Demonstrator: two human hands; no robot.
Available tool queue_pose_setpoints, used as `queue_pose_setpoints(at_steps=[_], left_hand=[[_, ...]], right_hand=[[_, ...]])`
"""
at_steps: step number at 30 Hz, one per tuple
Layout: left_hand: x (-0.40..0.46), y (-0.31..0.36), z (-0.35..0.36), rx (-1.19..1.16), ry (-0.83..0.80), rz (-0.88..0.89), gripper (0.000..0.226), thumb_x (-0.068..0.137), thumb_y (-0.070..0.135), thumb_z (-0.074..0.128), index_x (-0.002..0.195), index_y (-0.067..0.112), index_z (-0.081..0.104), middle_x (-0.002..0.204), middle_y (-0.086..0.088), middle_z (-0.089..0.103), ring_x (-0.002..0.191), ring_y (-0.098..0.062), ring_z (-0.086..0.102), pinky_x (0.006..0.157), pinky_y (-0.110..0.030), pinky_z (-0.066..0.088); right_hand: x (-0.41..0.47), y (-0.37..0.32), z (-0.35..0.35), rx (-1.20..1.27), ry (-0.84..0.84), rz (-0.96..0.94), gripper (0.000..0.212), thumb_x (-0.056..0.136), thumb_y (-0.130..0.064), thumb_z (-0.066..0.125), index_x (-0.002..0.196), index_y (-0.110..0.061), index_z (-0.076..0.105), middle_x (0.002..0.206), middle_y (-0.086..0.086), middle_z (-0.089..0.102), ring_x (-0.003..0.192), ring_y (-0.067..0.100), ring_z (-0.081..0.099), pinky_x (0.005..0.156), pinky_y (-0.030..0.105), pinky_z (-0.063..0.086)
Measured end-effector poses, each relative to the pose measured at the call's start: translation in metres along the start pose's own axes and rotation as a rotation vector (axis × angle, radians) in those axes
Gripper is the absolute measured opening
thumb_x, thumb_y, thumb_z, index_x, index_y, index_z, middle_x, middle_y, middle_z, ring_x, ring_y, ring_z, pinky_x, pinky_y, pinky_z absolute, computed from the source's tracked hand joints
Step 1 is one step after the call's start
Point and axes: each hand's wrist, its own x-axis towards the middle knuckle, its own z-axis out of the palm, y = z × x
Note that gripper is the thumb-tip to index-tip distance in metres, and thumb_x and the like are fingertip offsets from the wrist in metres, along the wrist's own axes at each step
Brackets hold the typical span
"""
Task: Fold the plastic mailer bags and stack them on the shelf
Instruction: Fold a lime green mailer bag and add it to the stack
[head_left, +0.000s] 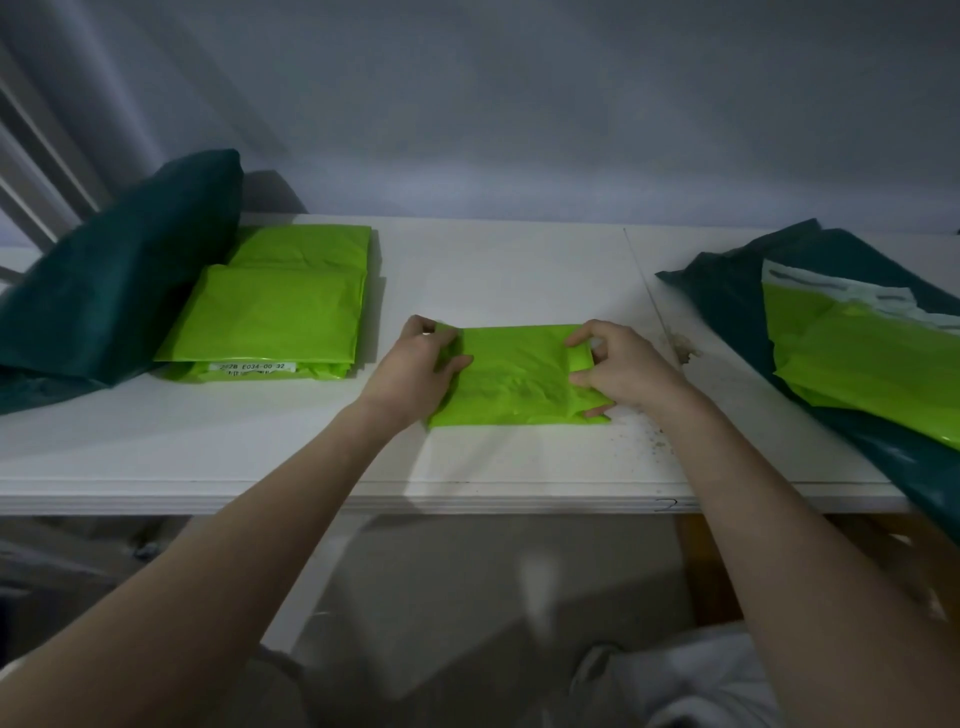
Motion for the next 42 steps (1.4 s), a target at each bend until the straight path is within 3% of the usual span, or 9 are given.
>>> queue_pose_setpoints(at_steps=[4,9,11,19,22,24,29,33,42], left_hand=[[-0.001,0.0,0.002,0.124,-0.015,0.029,0.043,0.097,0.033,0.045,0.131,0.007,0.049,0.136,-0.015,0.035,0.117,-0.033,0.047,0.097,-0.04,0.041],[-0.006,0.0,0.003,0.375,0.027,0.069,0.047,0.098,0.043,0.03,0.135,0.016,0.042,0.133,-0.014,0.032,0.118,-0.032,0.04,0.085,-0.047,0.047],[-0.007,0.0,0.004,0.463,0.045,0.079,0.049,0.098,0.044,0.025,0.137,0.018,0.039,0.135,-0.013,0.029,0.115,-0.032,0.04,0.081,-0.045,0.049],[-0.006,-0.004,0.003,0.554,0.042,0.103,0.069,0.087,0.053,0.009,0.143,0.021,0.033,0.15,-0.01,0.022,0.123,-0.034,0.036,0.085,-0.046,0.046],[-0.006,-0.001,0.0,0.437,0.145,0.17,0.068,0.092,0.049,0.008,0.14,0.013,0.04,0.146,-0.011,0.033,0.12,-0.035,0.042,0.086,-0.047,0.047],[-0.005,0.004,0.001,0.361,0.186,0.208,0.059,0.096,0.041,0.013,0.141,0.011,0.038,0.147,-0.008,0.034,0.129,-0.03,0.038,0.098,-0.044,0.04],[-0.004,0.003,0.021,0.342,-0.04,0.18,0.058,0.1,0.04,0.012,0.151,0.012,0.004,0.159,-0.004,0.001,0.147,-0.02,0.002,0.118,-0.038,0.007],[-0.004,-0.004,0.029,0.439,-0.127,0.171,0.058,0.1,0.039,0.008,0.151,0.011,-0.003,0.159,-0.008,-0.008,0.147,-0.024,-0.005,0.117,-0.042,0.008],[-0.006,0.003,0.026,0.464,-0.103,0.146,0.058,0.1,0.037,0.013,0.15,0.012,-0.003,0.159,-0.008,-0.007,0.147,-0.024,-0.005,0.117,-0.044,0.006]], right_hand=[[0.0,-0.002,0.002,-0.1,0.032,-0.009,0.036,0.083,0.001,0.063,0.114,-0.017,0.058,0.111,0.016,0.05,0.073,0.023,0.059,0.044,0.028,0.056],[0.001,0.0,0.003,-0.436,0.078,-0.076,0.048,0.081,-0.009,0.06,0.128,-0.018,0.053,0.126,0.014,0.046,0.113,0.029,0.052,0.095,0.031,0.044],[-0.001,-0.001,0.002,-0.465,0.064,-0.052,0.051,0.082,-0.013,0.059,0.132,-0.019,0.05,0.128,0.014,0.039,0.121,0.031,0.045,0.103,0.038,0.039],[-0.011,-0.012,0.002,-0.614,0.042,-0.039,0.057,0.081,-0.015,0.055,0.137,-0.019,0.042,0.13,0.013,0.033,0.126,0.032,0.029,0.099,0.04,0.038],[-0.013,-0.018,0.004,-0.578,0.278,-0.178,0.05,0.083,-0.009,0.05,0.133,-0.013,0.044,0.13,0.014,0.038,0.123,0.032,0.033,0.095,0.038,0.037],[-0.013,-0.022,0.008,-0.555,0.401,-0.316,0.044,0.089,-0.012,0.046,0.133,-0.009,0.045,0.132,0.014,0.042,0.123,0.031,0.036,0.097,0.039,0.037],[-0.009,-0.018,0.053,-0.762,0.146,-0.404,0.052,0.099,-0.035,0.032,0.146,-0.011,0.028,0.156,0.007,0.022,0.144,0.023,0.019,0.115,0.044,0.018],[-0.008,-0.01,0.065,-0.808,0.058,-0.322,0.054,0.101,-0.039,0.019,0.15,-0.017,0.014,0.16,-0.003,0.006,0.147,0.016,0.001,0.115,0.052,0.004],[-0.009,-0.012,0.066,-0.852,0.06,-0.3,0.054,0.101,-0.041,0.016,0.151,-0.022,0.009,0.16,-0.004,0.0,0.147,0.02,-0.005,0.115,0.052,-0.003]])
